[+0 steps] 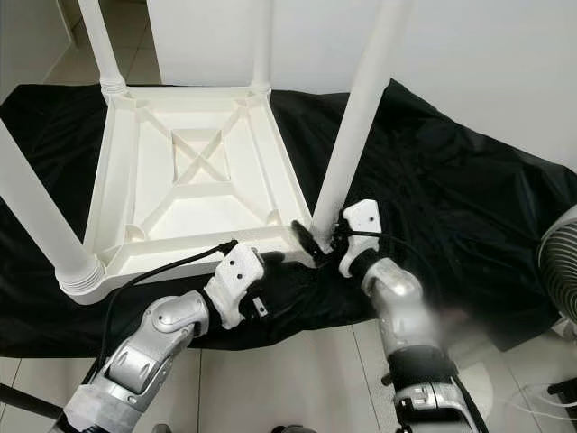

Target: Building children table

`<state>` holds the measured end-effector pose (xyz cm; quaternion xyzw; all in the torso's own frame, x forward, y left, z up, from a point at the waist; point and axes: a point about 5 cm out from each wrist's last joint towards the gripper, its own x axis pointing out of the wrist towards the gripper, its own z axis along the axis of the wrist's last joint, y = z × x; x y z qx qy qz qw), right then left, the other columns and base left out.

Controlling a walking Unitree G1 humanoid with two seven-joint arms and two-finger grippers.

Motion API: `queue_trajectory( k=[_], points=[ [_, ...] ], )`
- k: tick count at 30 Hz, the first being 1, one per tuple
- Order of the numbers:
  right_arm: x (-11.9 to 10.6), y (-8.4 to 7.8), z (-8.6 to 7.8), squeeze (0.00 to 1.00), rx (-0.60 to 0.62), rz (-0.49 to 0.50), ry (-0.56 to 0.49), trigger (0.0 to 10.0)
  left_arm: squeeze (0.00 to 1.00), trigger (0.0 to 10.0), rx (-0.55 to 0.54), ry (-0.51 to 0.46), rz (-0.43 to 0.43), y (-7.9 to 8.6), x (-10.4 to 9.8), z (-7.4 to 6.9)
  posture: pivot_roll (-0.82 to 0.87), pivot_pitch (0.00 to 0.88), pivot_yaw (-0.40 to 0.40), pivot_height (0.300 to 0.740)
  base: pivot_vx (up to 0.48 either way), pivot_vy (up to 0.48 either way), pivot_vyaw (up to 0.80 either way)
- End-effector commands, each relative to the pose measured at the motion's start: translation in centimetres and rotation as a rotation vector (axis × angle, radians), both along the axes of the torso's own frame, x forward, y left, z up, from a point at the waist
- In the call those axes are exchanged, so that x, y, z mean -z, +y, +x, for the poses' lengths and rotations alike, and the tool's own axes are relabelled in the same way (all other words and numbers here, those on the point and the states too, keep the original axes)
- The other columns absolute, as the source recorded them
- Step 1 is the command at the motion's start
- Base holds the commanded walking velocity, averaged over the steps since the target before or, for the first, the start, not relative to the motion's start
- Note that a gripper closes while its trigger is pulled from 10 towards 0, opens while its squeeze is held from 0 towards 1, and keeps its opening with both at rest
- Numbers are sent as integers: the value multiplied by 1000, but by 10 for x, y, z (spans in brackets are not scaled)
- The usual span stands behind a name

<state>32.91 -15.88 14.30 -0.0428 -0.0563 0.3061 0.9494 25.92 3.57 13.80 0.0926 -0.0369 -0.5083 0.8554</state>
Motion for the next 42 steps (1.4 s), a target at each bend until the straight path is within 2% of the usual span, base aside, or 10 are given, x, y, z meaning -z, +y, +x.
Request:
queue_trajectory(
  k=[1, 3, 6, 7, 12, 13, 14, 15, 28, 42],
  points=[
    [2, -2, 1, 0, -18, -30, 3, 3843, 0, 10000, 9, 12, 1, -3, 4, -3, -33, 65, -59, 740, 0, 0, 0],
    [3, -2, 4, 0, -32, -49, 6, 2549, 0, 10000, 12, 13, -1, -4, 3, -3, -33, 65, -59, 740, 0, 0, 0],
    [3, -3, 5, 0, -37, -54, 5, 2549, 0, 10000, 13, 13, -2, -4, 3, -4, -33, 65, -59, 740, 0, 0, 0],
    [6, -4, 5, 0, -38, -56, 17, 0, 0, 10000, 12, 13, -3, -4, 3, -4, -20, 56, -66, 740, 0, 0, 0],
    [10, -6, 5, 0, -41, -55, 32, 0, 0, 10000, 9, 13, -6, -5, 3, -4, -19, 52, -69, 740, 0, 0, 0],
    [13, -7, 3, 0, -42, -46, 47, 4549, 0, 10000, 8, 13, -8, -5, 3, -4, -18, 49, -72, 740, 0, 0, 0],
    [13, -7, 3, 0, -42, -46, 47, 4549, 0, 10000, 8, 13, -8, -5, 3, -4, -18, 49, -72, 740, 0, 0, 0],
    [15, -8, 3, 0, -35, -18, 61, 10000, 0, 10000, 7, 13, -9, -6, 3, -3, -20, 44, -72, 740, 0, 0, 0],
    [18, 0, 5, 0, 183, -4, 66, 10000, 0, 10000, 15, 18, -6, -7, 6, -4, -35, 23, -70, 740, 0, 0, 0],
    [16, 20, -8, 0, 235, 45, 50, 10000, 0, 10000, 11, 24, -12, -6, 6, -3, -35, 24, -77, 740, 0, 0, 0]
  ],
)
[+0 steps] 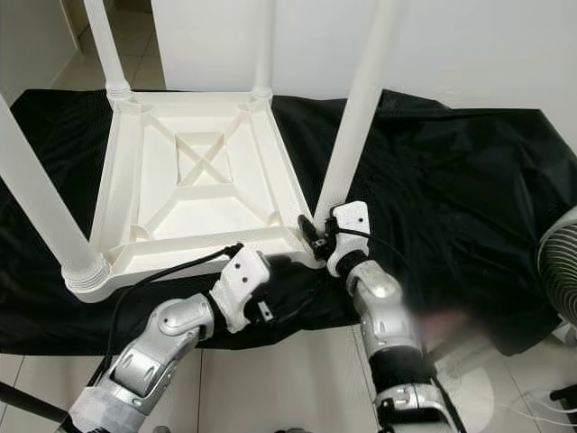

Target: Building children table

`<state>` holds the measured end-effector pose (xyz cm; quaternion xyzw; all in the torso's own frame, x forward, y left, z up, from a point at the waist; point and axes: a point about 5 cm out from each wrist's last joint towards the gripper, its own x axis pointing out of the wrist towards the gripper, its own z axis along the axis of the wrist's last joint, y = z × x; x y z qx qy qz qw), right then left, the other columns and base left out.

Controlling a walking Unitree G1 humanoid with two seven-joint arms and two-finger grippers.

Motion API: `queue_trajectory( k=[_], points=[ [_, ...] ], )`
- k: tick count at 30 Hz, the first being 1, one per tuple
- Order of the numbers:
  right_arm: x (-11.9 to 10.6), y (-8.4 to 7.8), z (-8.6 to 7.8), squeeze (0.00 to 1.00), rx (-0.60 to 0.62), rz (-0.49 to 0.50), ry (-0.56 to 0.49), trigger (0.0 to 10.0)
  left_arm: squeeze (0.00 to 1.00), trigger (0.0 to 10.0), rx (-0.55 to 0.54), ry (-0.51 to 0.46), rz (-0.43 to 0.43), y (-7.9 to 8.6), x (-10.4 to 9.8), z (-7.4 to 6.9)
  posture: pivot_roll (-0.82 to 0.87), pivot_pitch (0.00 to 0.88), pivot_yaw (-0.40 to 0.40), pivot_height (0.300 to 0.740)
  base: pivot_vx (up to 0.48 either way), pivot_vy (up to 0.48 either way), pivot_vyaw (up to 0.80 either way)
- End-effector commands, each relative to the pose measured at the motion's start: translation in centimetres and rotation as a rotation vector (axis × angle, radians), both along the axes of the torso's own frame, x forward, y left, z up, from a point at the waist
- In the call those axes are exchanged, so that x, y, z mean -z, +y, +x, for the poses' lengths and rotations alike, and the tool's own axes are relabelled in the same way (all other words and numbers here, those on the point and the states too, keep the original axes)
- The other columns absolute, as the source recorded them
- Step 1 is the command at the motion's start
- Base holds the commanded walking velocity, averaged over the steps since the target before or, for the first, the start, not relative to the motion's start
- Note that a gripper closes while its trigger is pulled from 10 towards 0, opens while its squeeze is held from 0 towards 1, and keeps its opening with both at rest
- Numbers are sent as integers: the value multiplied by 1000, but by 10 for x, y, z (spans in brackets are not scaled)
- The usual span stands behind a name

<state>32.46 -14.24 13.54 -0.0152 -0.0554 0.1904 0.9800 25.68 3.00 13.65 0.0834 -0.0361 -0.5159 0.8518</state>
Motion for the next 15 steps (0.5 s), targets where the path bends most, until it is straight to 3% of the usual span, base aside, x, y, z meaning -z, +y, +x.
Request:
queue_trajectory(
  k=[1, 8, 9, 11, 14, 15],
  points=[
    [9, 3, -4, 0, -2, -18, 40, 10000, 0, 10000, -6, 12, 2, 0, 4, -1, -35, 24, -77, 740, 0, 0, 0],
    [14, 12, -15, 0, 298, 71, 58, 10000, 0, 10000, -11, 13, 6, 2, 6, -1, -38, 23, -78, 740, 0, 0, 0],
    [14, 12, -15, 0, 298, 71, 58, 10000, 0, 10000, -11, 13, 6, 2, 6, -1, -38, 23, -78, 740, 0, 0, 0],
    [16, 10, -17, 0, 450, 88, 72, 10000, 0, 10000, -10, 13, 9, 1, 6, -1, -44, 24, -73, 740, 0, 0, 0],
    [18, 8, -18, 0, 507, 90, 79, 10000, 0, 10000, -6, 10, 15, 1, 6, -1, -46, 24, -72, 740, 0, 0, 0],
    [19, 8, -19, 0, 576, 97, 82, 10000, 0, 10000, -1, 8, 18, 0, 7, -2, -48, 25, -69, 740, 0, 0, 0]
  ],
)
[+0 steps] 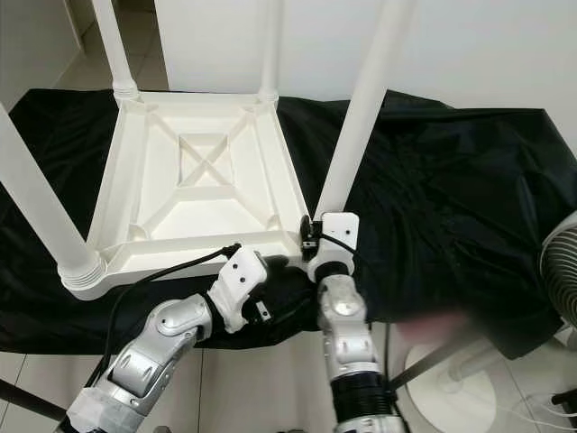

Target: Building children table

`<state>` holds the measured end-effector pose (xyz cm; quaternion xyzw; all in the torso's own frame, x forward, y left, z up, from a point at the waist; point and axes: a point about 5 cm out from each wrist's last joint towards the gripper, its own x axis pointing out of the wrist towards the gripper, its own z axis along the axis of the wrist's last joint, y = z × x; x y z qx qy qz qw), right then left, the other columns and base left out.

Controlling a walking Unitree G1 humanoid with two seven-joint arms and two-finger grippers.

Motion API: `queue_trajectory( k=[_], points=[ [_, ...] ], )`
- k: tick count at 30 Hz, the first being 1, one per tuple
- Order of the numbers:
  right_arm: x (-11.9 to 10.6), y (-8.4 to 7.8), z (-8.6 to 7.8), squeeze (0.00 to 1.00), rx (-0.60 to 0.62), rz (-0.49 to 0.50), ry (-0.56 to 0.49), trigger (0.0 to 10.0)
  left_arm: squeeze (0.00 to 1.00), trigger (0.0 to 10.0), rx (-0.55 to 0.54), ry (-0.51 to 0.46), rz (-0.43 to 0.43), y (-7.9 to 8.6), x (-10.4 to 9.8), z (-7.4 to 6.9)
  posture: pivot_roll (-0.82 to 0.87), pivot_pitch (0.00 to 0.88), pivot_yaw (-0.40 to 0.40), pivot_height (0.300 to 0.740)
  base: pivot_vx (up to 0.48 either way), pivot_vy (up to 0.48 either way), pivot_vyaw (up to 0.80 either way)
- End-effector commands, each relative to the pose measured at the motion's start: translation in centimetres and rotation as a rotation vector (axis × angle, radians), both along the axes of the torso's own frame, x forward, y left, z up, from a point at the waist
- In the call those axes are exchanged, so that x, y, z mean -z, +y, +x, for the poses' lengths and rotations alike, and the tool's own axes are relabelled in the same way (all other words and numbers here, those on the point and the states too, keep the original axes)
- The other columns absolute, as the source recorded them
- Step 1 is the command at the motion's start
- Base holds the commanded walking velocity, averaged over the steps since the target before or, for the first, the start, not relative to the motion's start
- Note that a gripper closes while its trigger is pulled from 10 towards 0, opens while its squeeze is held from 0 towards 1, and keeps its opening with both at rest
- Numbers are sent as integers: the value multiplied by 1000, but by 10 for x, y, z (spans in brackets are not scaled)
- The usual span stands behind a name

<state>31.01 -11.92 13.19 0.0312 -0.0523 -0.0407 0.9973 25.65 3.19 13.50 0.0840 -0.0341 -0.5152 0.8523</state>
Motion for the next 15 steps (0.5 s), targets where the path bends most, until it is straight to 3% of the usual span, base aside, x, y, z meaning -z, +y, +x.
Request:
queue_trajectory(
  k=[1, 8, 10, 11, 12, 15],
  points=[
    [16, -14, -5, 0, 145, 11, 77, 10000, 0, 10000, 5, 4, 19, -2, 6, -2, -48, 24, -67, 740, 0, 0, 0],
    [12, -2, -7, 0, 95, 32, 51, 10000, 0, 10000, 12, -3, 30, -2, 6, -2, -51, 21, -67, 740, 0, 0, 0],
    [8, 2, -8, 0, 32, 63, 18, 10000, 0, 10000, 11, -4, 30, -3, 6, -1, -50, 21, -67, 740, 0, 0, 0],
    [6, 3, -8, 576, 14, 69, 5, 10000, 0, 10000, 10, -4, 30, -3, 6, -1, -50, 21, -67, 740, 0, 0, 0],
    [4, 3, -9, 1000, -10, 86, -11, 10000, 0, 10000, 10, -5, 28, -4, 6, -2, -48, 20, -71, 740, 0, 0, 0],
    [2, 2, -9, 1000, -8, 94, -22, 10000, 0, 10000, 9, -8, 32, -4, 6, -2, -46, 21, -72, 740, 0, 0, 0]
  ],
)
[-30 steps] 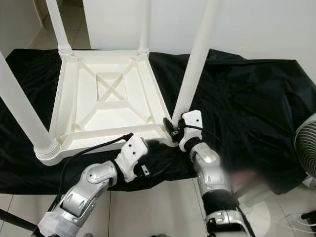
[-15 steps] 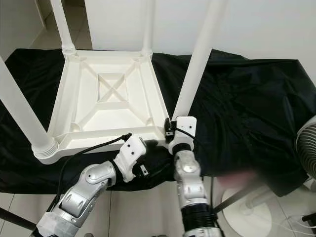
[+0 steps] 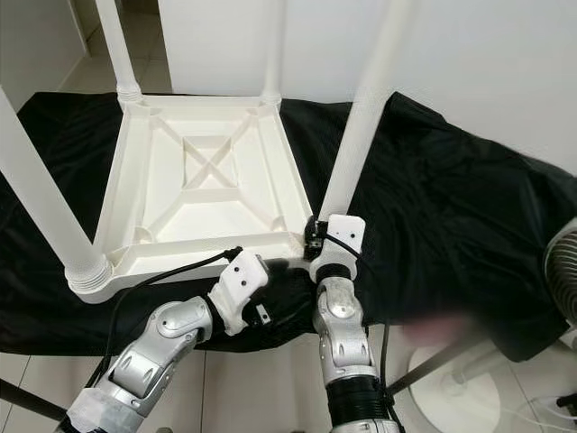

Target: Building children table

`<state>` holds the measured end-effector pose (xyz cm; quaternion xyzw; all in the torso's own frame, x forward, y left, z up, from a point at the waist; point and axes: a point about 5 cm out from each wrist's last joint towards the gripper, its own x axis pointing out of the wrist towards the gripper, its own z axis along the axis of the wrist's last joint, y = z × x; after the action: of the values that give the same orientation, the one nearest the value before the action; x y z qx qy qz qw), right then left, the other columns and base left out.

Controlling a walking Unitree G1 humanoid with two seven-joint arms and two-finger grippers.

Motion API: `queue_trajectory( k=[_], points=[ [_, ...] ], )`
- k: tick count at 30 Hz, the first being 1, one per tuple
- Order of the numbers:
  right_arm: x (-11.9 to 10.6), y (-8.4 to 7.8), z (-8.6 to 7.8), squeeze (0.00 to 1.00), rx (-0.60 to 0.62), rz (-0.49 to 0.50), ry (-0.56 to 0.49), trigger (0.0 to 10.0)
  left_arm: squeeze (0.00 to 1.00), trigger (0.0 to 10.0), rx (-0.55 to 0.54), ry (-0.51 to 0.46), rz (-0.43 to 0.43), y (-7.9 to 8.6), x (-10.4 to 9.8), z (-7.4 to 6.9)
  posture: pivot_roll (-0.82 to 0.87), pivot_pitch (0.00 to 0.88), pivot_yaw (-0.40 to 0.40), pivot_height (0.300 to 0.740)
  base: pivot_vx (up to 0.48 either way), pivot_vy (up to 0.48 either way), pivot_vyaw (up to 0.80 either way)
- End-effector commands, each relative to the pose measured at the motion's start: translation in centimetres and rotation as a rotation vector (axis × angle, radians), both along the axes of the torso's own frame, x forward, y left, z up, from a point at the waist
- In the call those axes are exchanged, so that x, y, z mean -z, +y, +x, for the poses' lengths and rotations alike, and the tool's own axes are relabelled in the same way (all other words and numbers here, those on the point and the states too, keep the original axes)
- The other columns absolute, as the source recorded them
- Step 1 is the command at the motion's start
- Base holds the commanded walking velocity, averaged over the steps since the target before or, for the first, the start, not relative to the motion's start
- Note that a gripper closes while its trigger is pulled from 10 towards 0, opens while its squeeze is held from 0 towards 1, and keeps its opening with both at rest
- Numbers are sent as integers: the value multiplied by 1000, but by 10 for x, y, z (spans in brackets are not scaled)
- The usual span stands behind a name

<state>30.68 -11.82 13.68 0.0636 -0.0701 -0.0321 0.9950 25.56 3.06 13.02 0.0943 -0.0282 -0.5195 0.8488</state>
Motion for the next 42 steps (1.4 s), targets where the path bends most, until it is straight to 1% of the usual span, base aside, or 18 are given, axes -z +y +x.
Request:
queue_trajectory(
  k=[1, 5, 7, 9, 10, 11, 12, 13, 16, 17, 19, 21, 23, 27, 28, 32, 34, 42],
  points=[
    [5, 0, -5, 1000, -3, 33, 8, 10000, 0, 10000, -1, -10, 8, -2, 2, -1, -45, 21, -73, 740, 0, 0, 0],
    [2, 0, -4, 1000, -21, 6, -13, 10000, 0, 10000, -1, -11, 9, -2, 2, -1, -44, 21, -73, 740, 0, 0, 0],
    [1, -1, -5, 1000, -49, -8, -23, 10000, 0, 10000, -2, -12, 8, -1, 2, -1, -43, 21, -75, 740, 0, 0, 0],
    [-1, -3, -7, 1000, -127, -3, -53, 10000, 0, 10000, -3, -9, 15, 1, 2, 0, -42, 26, -77, 740, 0, 0, 0],
    [-1, -3, -7, 1000, -127, -3, -53, 10000, 0, 10000, -3, -9, 15, 1, 2, 0, -42, 26, -77, 740, 0, 0, 0],
    [-1, -3, -9, 349, -183, -7, -72, 10000, 0, 10000, -8, -4, 16, 2, 3, 0, -42, 28, -77, 740, 0, 0, 0],
    [-2, -3, -10, 349, -217, -10, -84, 10000, 0, 10000, -12, -1, 15, 2, 4, 0, -41, 29, -79, 740, 0, 0, 0],
    [-1, -4, -12, 0, -250, -5, -87, 10000, 0, 10000, -14, -3, 15, 2, 3, 0, -38, 33, -79, 740, 0, 0, 0],
    [1, -6, -14, 0, -282, -5, -88, 10000, 0, 10000, -15, -5, 14, 2, 3, -1, -38, 33, -79, 740, 0, 0, 0],
    [4, -10, -15, 0, -320, -39, -84, 10000, 0, 10000, -20, -5, 12, 2, 2, 0, -41, 43, -70, 740, 0, 0, 0],
    [4, -10, -15, 0, -320, -39, -84, 10000, 0, 10000, -20, -5, 12, 2, 2, 0, -41, 43, -70, 740, 0, 0, 0],
    [5, -13, -16, 0, -346, -66, -80, 10000, 0, 10000, -24, -5, 11, 3, 2, 0, -41, 43, -70, 740, 0, 0, 0],
    [10, -26, -15, 0, -395, -107, -61, 10000, 0, 10000, -32, -7, 8, 4, 1, 2, -46, 53, -68, 740, 0, 0, 0],
    [11, -34, -15, 0, -447, -122, -52, 10000, 0, 10000, -34, -11, 8, 4, 1, 3, -46, 53, -68, 740, 0, 0, 0],
    [12, -39, -12, 0, -496, -143, -39, 10000, 0, 10000, -33, -13, 9, 4, 0, 3, -49, 53, -63, 740, 0, 0, 0],
    [11, -43, -9, 0, -528, -158, -30, 10000, 0, 10000, -33, -15, 10, 4, 0, 3, -49, 53, -63, 740, 0, 0, 0],
    [8, -47, -2, 0, -584, -188, -24, 10000, 0, 10000, -30, -16, 11, 4, -1, 5, -52, 56, -58, 740, 0, 0, 0],
    [2, -47, 13, 0, -650, -266, -15, 10000, 0, 10000, -26, -20, 16, 3, -1, 5, -42, 60, -58, 740, 0, 0, 0]
  ],
)
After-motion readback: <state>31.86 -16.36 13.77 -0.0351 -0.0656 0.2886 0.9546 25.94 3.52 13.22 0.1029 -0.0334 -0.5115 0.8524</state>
